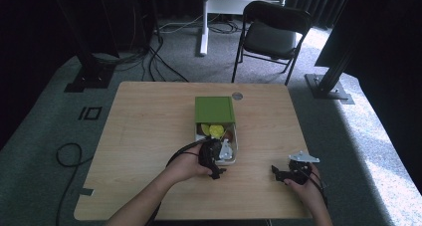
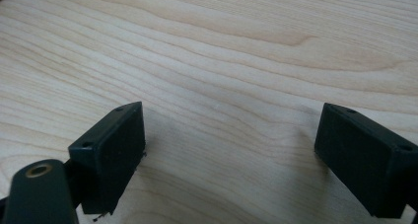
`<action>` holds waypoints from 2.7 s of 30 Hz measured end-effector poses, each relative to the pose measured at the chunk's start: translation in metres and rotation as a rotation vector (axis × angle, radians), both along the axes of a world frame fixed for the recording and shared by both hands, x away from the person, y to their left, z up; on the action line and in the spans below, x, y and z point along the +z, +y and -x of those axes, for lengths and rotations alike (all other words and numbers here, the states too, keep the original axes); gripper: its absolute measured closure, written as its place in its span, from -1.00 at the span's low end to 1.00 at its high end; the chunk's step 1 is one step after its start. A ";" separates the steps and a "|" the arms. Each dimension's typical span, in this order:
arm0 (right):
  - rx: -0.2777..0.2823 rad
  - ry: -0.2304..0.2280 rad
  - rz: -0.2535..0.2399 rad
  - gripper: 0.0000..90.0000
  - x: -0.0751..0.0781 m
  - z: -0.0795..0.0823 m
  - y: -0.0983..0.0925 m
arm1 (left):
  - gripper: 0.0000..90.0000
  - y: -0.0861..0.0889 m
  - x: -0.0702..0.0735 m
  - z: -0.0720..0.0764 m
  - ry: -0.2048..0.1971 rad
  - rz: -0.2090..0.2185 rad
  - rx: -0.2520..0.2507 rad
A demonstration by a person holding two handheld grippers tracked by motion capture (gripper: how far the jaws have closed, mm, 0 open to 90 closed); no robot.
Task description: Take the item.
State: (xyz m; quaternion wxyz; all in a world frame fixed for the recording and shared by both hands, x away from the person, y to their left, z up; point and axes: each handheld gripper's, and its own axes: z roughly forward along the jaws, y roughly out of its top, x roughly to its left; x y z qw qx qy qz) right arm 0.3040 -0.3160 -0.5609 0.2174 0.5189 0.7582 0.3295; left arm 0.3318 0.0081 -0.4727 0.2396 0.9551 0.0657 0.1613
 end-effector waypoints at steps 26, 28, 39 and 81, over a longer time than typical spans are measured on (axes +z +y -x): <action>0.000 0.000 0.000 -0.74 0.000 0.000 0.000 | 0.07 -0.003 -0.005 -0.011 0.059 -0.051 0.045; 0.000 0.000 0.000 -0.74 0.000 0.000 0.000 | 0.09 -0.003 -0.002 -0.011 0.062 -0.042 0.054; 0.000 0.000 0.000 -0.74 0.000 0.000 0.000 | 0.11 0.002 0.012 -0.007 0.059 0.032 0.072; 0.000 0.002 0.000 -0.74 0.000 0.000 0.000 | 0.12 0.085 0.070 0.007 -0.165 0.545 0.241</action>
